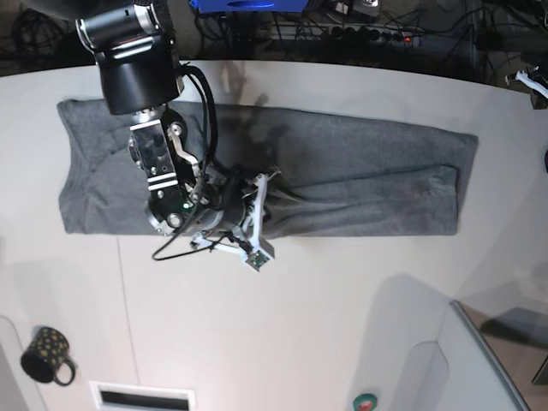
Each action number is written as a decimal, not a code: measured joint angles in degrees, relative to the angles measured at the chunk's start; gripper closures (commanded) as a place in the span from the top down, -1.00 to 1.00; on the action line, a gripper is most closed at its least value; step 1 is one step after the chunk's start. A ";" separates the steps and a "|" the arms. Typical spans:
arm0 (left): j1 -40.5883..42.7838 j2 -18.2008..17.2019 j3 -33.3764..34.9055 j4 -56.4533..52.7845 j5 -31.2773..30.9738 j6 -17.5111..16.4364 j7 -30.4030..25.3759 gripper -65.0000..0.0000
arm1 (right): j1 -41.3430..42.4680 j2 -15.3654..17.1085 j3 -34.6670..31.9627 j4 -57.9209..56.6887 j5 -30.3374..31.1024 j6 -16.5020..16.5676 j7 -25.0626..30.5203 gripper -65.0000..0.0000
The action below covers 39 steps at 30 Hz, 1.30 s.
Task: Layout the t-shirt on the table in an organized manner, then fold the t-shirt properly
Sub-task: 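Reach the right gripper across the strip toward its middle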
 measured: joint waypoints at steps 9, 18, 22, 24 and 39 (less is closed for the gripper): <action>-0.13 -0.13 0.07 0.00 0.02 0.02 -0.83 -1.00 | 3.37 0.15 -10.47 -11.19 6.58 -3.85 3.50 -0.98; -0.76 -0.46 0.09 0.00 0.02 0.04 -0.83 -1.00 | -2.80 0.26 -13.44 -8.66 7.80 -3.85 3.80 -0.98; -0.74 -0.48 0.09 0.00 0.02 0.04 -0.85 -1.00 | -2.36 0.50 -13.44 -7.34 7.58 -3.85 2.78 -0.98; -0.72 -0.59 0.09 0.00 0.02 0.04 -0.87 -1.00 | -3.58 0.79 -13.44 -1.81 7.26 -3.96 -0.79 -0.98; -0.74 -0.74 -0.24 0.00 0.04 0.04 -1.25 -1.00 | 8.85 -0.02 -29.49 -16.76 20.33 -9.90 11.17 -0.98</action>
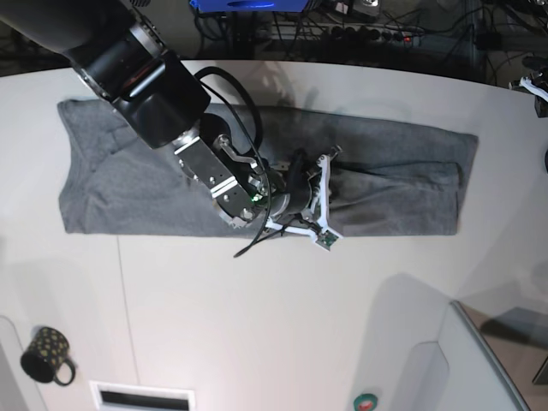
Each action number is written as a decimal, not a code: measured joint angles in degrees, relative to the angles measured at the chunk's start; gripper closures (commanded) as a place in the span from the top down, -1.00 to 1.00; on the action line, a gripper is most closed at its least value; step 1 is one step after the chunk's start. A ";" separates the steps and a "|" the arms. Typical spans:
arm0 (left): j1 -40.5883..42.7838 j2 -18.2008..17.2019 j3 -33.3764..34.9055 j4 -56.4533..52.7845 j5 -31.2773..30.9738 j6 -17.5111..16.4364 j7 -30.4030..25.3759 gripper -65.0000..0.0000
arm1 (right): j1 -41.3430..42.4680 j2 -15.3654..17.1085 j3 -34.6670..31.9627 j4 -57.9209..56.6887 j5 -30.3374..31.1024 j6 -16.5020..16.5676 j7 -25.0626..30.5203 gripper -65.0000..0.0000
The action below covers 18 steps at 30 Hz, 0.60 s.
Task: Layout the t-shirt on the table in an organized manner, then fold the t-shirt properly
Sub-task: 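Reach the right gripper across the strip toward its middle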
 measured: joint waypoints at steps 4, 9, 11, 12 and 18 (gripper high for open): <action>0.00 0.04 -0.02 0.00 -0.02 -0.02 0.00 -1.00 | 1.16 -0.17 -5.03 -3.65 2.60 -0.02 1.36 -0.98; 0.00 0.09 0.24 0.00 0.00 0.00 0.00 -1.00 | -0.13 -0.22 -11.56 -4.28 4.15 -0.04 1.22 -0.98; -0.02 0.22 0.26 0.07 0.00 -0.02 0.00 -1.00 | -1.33 -0.33 -12.09 -4.24 4.35 -0.04 1.55 -0.98; -0.22 0.22 0.28 0.09 0.00 -0.02 0.02 -1.00 | -1.77 -0.28 -12.09 -3.98 4.70 -0.07 1.81 -0.98; -1.75 1.70 0.52 6.49 -0.57 0.04 2.97 -1.00 | -3.45 0.35 -12.07 4.59 4.07 -0.02 -3.45 -0.98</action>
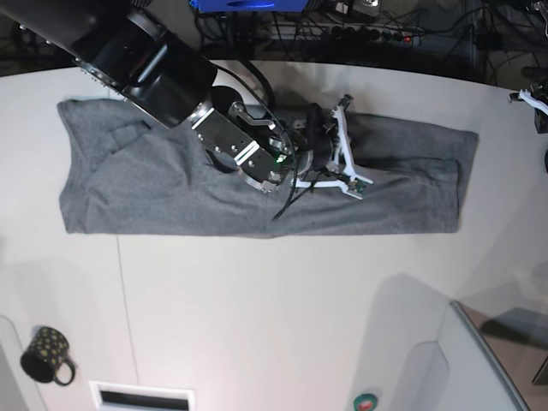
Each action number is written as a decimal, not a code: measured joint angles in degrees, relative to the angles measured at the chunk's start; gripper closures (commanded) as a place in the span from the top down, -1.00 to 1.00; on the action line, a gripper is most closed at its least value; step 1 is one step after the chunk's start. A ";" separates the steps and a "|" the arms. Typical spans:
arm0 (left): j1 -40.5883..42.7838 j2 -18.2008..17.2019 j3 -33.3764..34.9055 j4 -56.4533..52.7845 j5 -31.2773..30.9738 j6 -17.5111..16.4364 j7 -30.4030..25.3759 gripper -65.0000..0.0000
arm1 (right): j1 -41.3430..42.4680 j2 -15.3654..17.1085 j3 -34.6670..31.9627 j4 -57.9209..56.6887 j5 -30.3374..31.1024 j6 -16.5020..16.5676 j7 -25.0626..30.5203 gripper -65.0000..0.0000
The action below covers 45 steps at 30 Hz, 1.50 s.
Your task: Layout the t-shirt on the table in an organized manner, then fold the t-shirt properly
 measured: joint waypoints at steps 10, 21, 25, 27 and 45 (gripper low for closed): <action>-15.50 3.87 15.37 11.23 1.81 1.44 23.56 -1.00 | -3.54 3.06 6.38 11.13 -0.13 -1.66 -5.29 -0.98; -29.27 3.67 40.76 -9.09 14.53 5.01 23.30 -1.00 | -7.08 7.17 21.49 17.29 -0.33 -1.73 -6.58 -0.98; -31.47 3.89 43.71 -13.86 14.10 5.22 22.73 -1.00 | -6.93 7.65 23.91 17.31 -0.04 -1.81 -5.66 -0.98; -31.30 3.76 44.54 -14.82 14.19 5.22 22.80 -1.00 | -6.78 8.07 25.05 17.31 -0.07 -1.81 -5.75 -0.98; -22.56 -0.66 48.76 -10.58 14.16 5.01 22.58 -1.00 | -2.23 8.07 28.02 4.37 -0.11 -1.86 -2.10 -0.98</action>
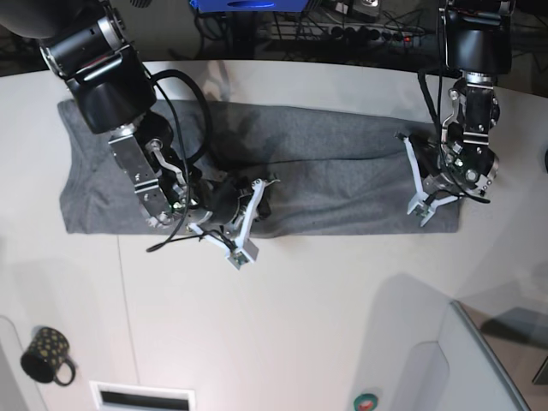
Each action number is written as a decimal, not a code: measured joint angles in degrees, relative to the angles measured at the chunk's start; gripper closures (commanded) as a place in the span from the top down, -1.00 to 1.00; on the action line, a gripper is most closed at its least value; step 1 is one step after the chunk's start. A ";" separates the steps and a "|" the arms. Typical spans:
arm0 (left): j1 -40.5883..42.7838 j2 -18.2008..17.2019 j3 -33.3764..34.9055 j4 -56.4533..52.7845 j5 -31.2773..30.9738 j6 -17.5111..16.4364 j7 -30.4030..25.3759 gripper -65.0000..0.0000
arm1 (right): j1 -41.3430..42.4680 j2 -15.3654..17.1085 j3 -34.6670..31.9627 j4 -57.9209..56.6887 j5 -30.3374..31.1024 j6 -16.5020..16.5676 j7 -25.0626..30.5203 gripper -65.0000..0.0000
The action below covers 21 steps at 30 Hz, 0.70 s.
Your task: Layout the t-shirt on the table in an organized manner, then fold the t-shirt properly
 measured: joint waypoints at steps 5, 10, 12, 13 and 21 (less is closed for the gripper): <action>4.83 -1.07 -0.04 6.12 0.02 -0.02 0.39 -1.00 | 0.07 -0.17 0.00 -0.15 -0.02 0.00 0.15 -0.98; 7.52 -1.03 0.00 7.80 0.00 -0.02 0.00 -1.00 | 0.04 -0.09 0.00 -0.17 -0.02 0.00 0.02 -0.98; 8.48 -1.14 0.00 7.82 -0.04 -0.02 0.07 -1.00 | 0.04 -0.15 0.00 -0.15 0.02 0.00 0.04 -0.98; 8.85 -1.44 0.02 7.82 -0.26 -0.04 0.13 -1.00 | 0.04 -0.17 0.00 -0.15 0.00 0.00 0.02 -0.98; 7.48 0.48 -12.35 12.79 0.04 0.02 0.07 -1.00 | 0.04 0.02 0.00 -0.07 0.00 0.00 0.07 -0.98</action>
